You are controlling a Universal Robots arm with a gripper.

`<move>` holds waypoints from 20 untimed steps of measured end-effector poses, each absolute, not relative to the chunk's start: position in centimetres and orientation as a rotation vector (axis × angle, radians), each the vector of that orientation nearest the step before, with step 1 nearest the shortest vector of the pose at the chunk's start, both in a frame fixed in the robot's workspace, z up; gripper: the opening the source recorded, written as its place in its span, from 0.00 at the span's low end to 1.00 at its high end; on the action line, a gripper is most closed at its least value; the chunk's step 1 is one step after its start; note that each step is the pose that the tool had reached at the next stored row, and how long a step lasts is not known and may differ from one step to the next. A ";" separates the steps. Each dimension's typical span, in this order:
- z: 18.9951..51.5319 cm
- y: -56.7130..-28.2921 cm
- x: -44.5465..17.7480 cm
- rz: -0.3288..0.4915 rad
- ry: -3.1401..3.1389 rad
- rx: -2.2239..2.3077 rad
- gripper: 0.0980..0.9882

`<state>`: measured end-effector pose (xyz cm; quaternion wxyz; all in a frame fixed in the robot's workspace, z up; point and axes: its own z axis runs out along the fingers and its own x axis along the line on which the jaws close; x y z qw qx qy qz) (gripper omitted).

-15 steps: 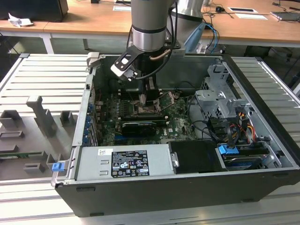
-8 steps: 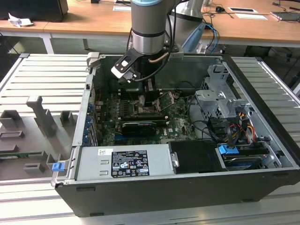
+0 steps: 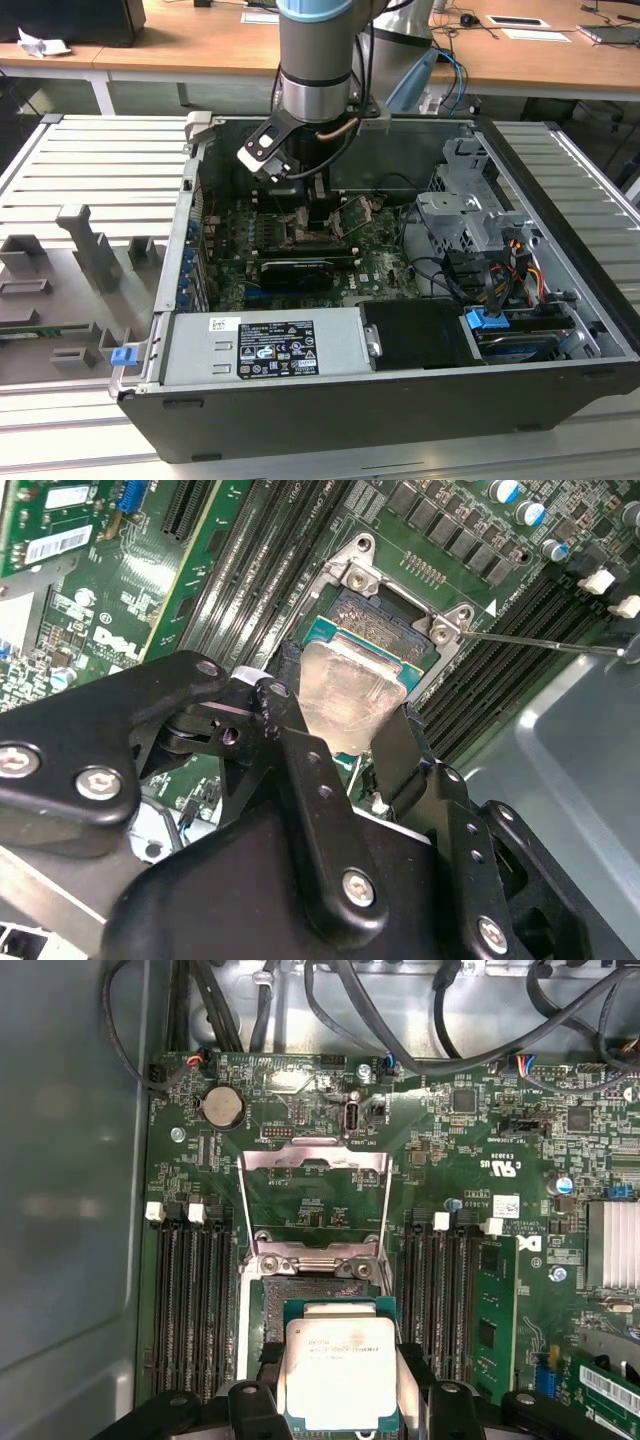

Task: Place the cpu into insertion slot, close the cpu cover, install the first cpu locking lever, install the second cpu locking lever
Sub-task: 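Place the cpu into insertion slot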

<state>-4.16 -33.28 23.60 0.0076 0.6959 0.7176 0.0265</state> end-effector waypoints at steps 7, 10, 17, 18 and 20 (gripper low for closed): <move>22.7 -33.0 -4.2 0.083 2.244 2.176 0.48; 22.5 -32.9 -4.2 0.083 2.227 2.193 0.48; 21.4 -32.5 -4.3 0.082 2.181 2.237 0.48; 21.4 -32.5 -4.3 0.082 2.181 2.237 0.48; 21.1 -32.3 -4.3 0.082 2.181 2.237 0.48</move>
